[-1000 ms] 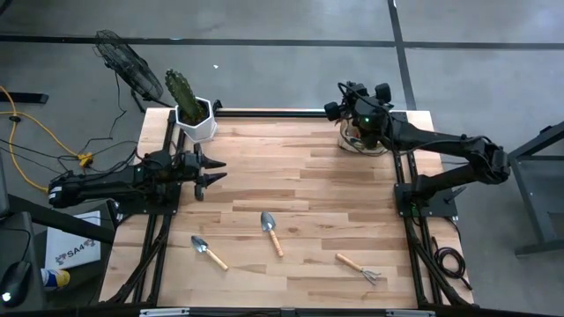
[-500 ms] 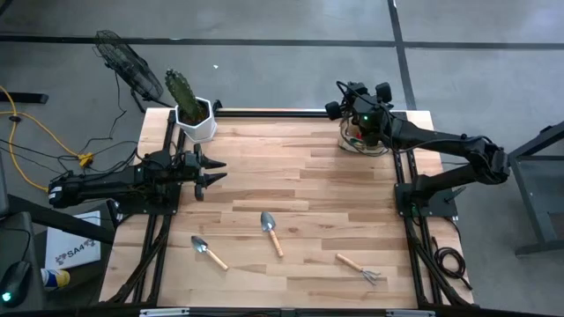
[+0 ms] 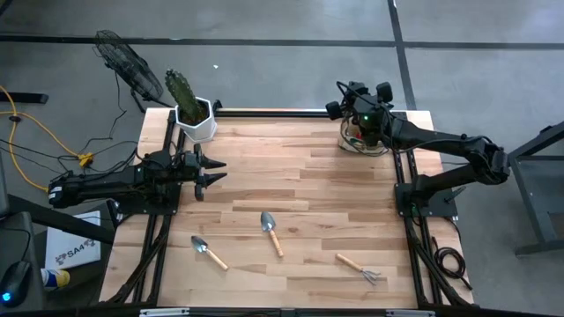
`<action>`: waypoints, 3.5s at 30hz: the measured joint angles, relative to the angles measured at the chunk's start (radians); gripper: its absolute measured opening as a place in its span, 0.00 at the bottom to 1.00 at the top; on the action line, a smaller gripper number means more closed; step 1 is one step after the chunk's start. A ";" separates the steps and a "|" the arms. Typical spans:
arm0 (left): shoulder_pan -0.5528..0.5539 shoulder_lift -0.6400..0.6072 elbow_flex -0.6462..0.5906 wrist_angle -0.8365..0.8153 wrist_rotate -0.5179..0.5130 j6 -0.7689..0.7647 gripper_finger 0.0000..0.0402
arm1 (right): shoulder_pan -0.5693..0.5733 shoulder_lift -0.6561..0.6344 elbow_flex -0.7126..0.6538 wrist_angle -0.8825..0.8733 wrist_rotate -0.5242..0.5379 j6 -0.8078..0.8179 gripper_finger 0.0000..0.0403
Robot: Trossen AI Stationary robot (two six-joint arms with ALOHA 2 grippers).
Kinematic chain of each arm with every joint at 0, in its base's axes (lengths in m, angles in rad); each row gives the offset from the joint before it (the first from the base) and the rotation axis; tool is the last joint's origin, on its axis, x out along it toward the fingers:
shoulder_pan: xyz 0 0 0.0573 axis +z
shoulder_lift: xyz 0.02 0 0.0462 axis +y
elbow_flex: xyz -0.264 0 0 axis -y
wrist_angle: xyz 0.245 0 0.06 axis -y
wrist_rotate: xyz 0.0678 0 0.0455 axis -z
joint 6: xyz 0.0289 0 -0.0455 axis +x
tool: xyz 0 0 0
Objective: Pick & Place Garden tools in Gardening bag
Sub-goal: Put the green shear scissor into the gardening bag
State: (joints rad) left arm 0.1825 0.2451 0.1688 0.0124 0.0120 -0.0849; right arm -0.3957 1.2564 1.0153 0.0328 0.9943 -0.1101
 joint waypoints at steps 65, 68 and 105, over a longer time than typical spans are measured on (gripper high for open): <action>0.000 0.000 0.000 -0.006 -0.002 -0.003 0.38 | 0.000 -0.008 -0.001 -0.109 -0.071 0.060 0.01; 0.000 0.000 0.000 -0.007 -0.002 -0.003 0.38 | 0.000 0.019 -0.001 -0.117 -0.075 0.062 0.01; 0.000 0.000 0.000 -0.014 -0.003 -0.026 0.38 | -0.013 0.060 -0.001 -0.266 -0.094 0.294 0.01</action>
State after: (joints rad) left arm 0.1829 0.2455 0.1688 -0.0017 0.0086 -0.1104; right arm -0.4088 1.3167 1.0145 -0.2332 0.9004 0.1840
